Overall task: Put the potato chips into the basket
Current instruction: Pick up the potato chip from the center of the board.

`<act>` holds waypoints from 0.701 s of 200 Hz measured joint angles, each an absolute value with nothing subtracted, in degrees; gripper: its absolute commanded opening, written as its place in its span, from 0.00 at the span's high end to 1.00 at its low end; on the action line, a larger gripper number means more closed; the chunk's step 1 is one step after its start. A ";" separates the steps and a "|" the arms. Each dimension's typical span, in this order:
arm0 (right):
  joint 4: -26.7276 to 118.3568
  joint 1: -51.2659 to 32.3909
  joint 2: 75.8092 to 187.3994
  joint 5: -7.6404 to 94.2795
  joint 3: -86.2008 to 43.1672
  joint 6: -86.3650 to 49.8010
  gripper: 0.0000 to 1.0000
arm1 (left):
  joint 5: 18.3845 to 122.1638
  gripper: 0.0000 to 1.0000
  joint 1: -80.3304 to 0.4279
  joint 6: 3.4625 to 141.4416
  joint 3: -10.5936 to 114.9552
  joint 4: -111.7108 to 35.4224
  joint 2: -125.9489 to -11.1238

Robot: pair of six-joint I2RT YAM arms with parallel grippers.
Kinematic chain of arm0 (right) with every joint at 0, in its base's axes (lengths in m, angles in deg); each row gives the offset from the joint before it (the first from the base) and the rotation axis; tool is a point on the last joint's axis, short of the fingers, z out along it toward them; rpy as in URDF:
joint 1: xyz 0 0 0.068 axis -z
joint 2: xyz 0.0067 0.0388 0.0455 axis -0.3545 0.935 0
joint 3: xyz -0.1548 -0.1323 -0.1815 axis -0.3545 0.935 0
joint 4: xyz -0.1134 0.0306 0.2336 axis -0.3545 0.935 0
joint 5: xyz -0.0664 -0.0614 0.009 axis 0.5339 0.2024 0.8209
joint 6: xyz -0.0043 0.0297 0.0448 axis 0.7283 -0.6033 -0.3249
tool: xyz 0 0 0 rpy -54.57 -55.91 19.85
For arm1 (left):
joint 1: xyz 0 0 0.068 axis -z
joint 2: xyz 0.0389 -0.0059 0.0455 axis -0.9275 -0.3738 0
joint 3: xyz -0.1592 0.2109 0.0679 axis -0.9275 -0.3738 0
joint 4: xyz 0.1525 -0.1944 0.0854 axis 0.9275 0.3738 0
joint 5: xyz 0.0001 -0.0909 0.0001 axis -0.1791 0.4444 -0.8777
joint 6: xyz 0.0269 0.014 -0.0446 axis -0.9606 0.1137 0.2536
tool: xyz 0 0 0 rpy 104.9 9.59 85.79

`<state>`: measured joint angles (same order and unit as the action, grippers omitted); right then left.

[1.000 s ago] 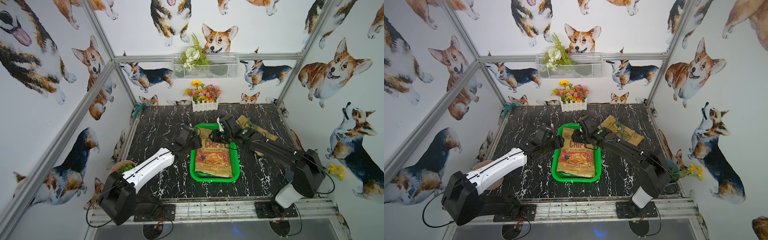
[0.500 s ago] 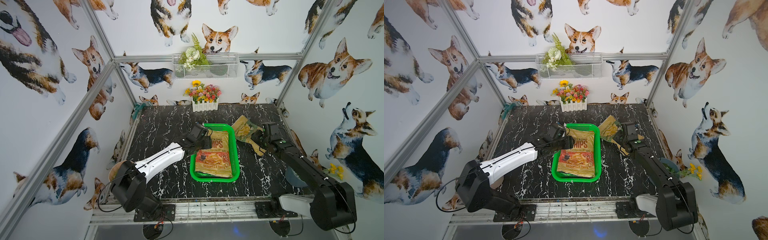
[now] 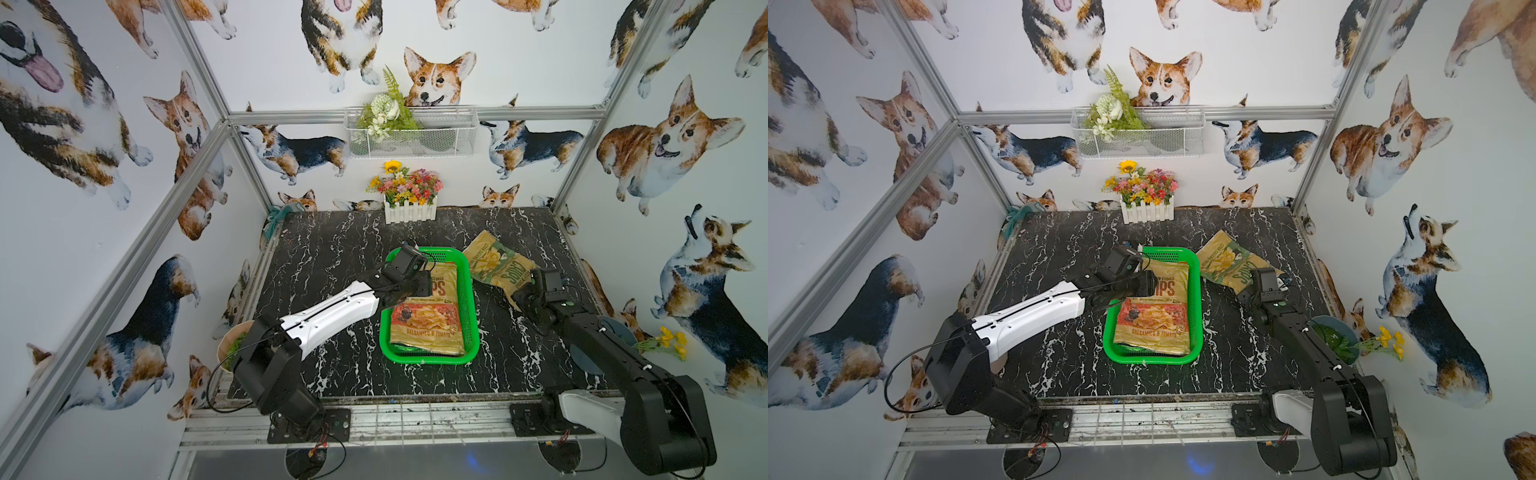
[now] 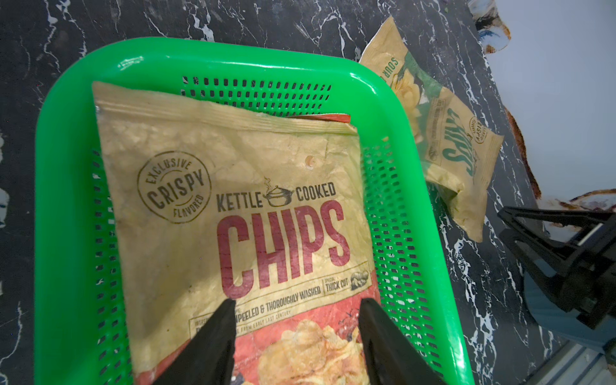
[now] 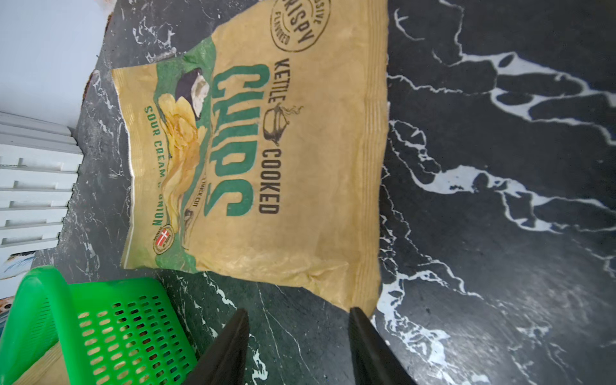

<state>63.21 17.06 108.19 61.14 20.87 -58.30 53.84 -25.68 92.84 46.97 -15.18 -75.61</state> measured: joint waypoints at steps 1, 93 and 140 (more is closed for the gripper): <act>63.21 17.08 108.19 61.14 20.91 -58.37 0.49 | 53.84 0.37 -25.68 92.79 47.00 -15.15 -75.63; 59.63 20.19 110.62 59.48 24.36 -58.70 0.49 | 53.73 0.37 -25.68 92.53 46.49 -15.15 -75.85; 57.27 20.95 112.93 57.60 24.69 -58.57 0.54 | 53.07 0.37 -25.68 92.49 45.95 -15.22 -74.62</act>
<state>57.27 20.95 112.93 57.60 24.69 -58.57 53.07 -25.68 92.49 45.95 -15.22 -74.62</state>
